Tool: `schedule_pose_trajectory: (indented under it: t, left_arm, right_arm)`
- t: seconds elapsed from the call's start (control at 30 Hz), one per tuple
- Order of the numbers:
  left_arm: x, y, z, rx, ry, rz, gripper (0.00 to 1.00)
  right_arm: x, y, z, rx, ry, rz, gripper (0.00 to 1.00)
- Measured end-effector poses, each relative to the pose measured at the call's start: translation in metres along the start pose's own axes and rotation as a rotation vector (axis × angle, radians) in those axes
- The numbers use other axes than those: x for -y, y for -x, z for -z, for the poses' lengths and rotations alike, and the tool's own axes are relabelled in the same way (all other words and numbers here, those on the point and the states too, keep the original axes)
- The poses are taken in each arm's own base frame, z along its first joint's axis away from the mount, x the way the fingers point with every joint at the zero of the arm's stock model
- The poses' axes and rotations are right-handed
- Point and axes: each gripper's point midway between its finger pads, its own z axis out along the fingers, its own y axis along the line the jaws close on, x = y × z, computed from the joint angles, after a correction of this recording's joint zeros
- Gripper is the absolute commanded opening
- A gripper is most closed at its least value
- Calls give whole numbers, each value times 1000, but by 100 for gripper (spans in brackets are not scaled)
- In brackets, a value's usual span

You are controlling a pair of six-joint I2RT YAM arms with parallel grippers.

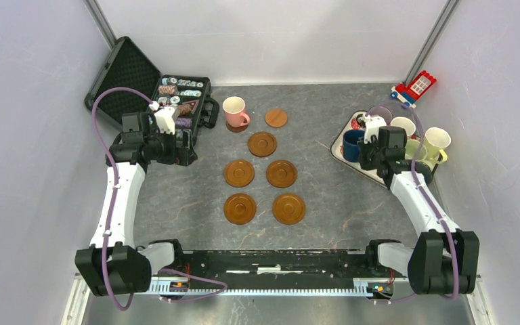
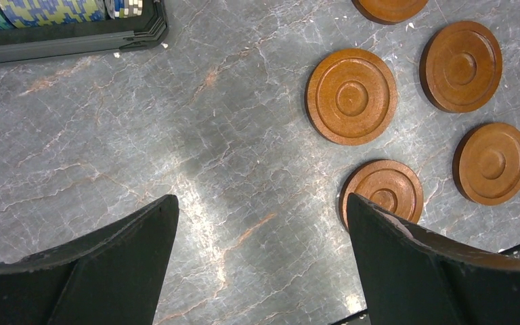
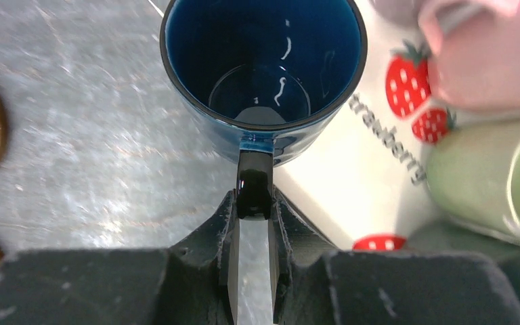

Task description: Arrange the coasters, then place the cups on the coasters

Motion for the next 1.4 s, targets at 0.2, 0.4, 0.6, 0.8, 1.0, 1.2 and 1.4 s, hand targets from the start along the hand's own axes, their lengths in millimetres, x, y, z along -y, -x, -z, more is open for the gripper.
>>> schedule_pose_trajectory:
  t: [0.2, 0.4, 0.6, 0.8, 1.0, 1.2, 1.4]
  left_arm:
    - [-2, 0, -3, -4, 2, 2, 100]
    - [-4, -2, -8, -23, 2, 9, 100]
    - [-7, -4, -13, -43, 6, 17, 100]
    - [-13, 0, -16, -49, 30, 16, 100]
    - [-20, 3, -18, -57, 56, 17, 100]
    - [-29, 9, -22, -71, 85, 20, 100]
    - [-34, 9, -26, -88, 107, 23, 100]
  right_arm:
    - [-15, 51, -11, 129, 112, 31, 0]
    - [-28, 80, -21, 223, 189, 57, 0]
    - [-58, 107, -48, 296, 295, 105, 0]
    - [-94, 138, -79, 374, 396, 150, 0]
    - [-132, 171, -112, 455, 486, 155, 0]
    - [-164, 194, -147, 493, 555, 148, 0]
    - [-184, 193, -165, 501, 590, 154, 0]
